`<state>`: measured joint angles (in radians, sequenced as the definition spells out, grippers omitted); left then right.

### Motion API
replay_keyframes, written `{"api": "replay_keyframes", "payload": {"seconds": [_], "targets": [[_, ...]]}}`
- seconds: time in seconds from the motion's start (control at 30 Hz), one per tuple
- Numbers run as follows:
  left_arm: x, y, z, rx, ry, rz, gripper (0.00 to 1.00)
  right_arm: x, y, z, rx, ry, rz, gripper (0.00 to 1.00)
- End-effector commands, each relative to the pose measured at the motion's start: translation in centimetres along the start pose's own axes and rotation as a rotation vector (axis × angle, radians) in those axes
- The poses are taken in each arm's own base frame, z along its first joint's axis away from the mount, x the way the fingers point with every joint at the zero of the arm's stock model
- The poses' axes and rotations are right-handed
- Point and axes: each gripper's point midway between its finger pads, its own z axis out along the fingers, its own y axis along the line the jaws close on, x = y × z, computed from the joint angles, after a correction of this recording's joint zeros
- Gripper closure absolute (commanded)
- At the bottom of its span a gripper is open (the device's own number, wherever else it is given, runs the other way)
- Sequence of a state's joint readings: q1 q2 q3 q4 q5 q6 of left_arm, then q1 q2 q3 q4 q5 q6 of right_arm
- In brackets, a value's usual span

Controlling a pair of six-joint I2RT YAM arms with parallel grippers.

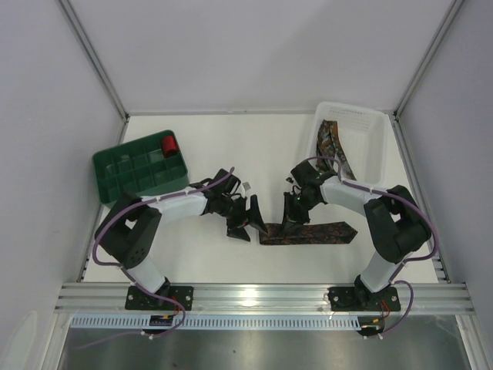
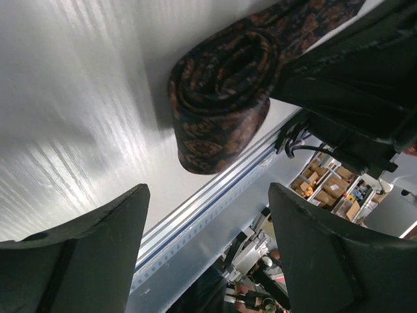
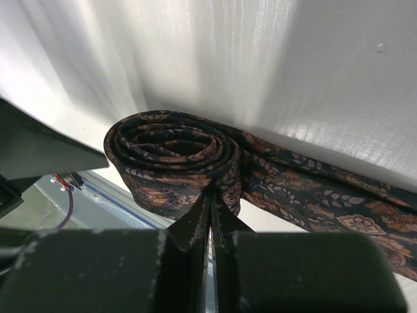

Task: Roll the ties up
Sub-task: Roll the tie

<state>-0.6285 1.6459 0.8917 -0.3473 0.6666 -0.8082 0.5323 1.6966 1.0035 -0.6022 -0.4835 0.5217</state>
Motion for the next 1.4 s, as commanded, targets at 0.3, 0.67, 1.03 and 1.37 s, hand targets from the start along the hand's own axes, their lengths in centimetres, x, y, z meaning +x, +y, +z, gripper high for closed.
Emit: {"api": "replay_keyframes", "payload": {"seconds": [0.3,0.67,1.03,1.37], "targets": [[-2.0,-1.2,2.0,0.043,0.030,-0.031,0.24,-0.2,-0.5,0.9,-0.005,0.001,-0.019,0.94],[-2.2,-1.0,3.9,0.021,0.070,-0.057,0.39,-0.3,-0.6,1.1,-0.006,0.003,-0.017,0.94],[-2.5,-0.8,2.8,-0.066,0.066,0.007,0.80,-0.1,0.0,1.9,-0.013,0.019,-0.014,0.94],[-2.2,-0.9,0.1,-0.154,0.037,0.084,0.85,0.0,2.1,2.9,-0.042,0.028,-0.020,0.94]]}}
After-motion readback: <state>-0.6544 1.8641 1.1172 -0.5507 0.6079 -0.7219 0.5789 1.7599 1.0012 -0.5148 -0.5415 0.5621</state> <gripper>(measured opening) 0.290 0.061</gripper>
